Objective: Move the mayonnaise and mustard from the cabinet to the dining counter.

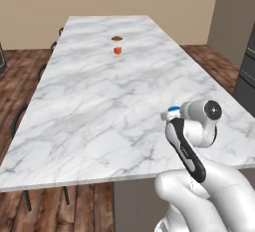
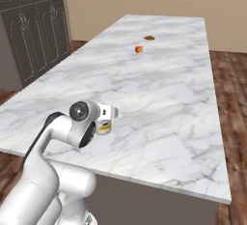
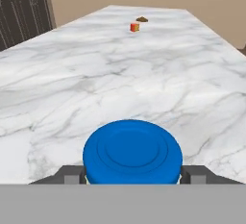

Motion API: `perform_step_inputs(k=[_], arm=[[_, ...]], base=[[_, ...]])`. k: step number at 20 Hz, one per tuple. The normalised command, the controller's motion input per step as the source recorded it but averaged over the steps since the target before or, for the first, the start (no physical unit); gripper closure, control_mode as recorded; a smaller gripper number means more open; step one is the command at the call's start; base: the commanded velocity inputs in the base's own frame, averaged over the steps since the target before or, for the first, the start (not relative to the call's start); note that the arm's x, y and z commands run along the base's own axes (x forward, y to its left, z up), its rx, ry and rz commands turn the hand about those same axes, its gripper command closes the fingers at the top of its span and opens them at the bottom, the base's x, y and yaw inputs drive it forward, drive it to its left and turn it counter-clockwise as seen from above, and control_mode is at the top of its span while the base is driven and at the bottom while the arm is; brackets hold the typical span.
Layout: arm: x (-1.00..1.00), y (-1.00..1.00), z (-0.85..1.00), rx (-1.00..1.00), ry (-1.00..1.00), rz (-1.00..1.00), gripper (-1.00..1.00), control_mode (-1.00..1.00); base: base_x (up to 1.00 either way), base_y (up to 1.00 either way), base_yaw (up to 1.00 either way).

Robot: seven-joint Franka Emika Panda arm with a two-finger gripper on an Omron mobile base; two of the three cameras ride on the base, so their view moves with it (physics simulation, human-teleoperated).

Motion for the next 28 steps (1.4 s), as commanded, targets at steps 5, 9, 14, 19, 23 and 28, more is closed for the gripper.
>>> perform_step_inputs(k=[5, 9, 14, 19, 23, 28], arm=[[0.04, 0.0, -0.55, 0.0, 0.0, 0.0, 1.0, -1.0], [0.05, 0.0, -0.44, 0.0, 0.0, 0.0, 1.0, -1.0], [0.05, 0.03, -0.52, 0.0, 0.0, 0.02, 1.0, -1.0], [0.22, 0.08, -0.45, 0.0, 0.0, 0.06, 1.0, -1.0], [0.38, 0.08, -0.3, 0.0, 0.0, 0.06, 1.0, -1.0], [0.44, 0.13, -0.31, 0.0, 0.0, 0.07, 1.0, -1.0]], base=[[0.0, 0.0, 0.0], [0.0, 0.0, 0.0], [0.0, 0.0, 0.0], [0.0, 0.0, 0.0], [0.0, 0.0, 0.0], [0.0, 0.0, 0.0]])
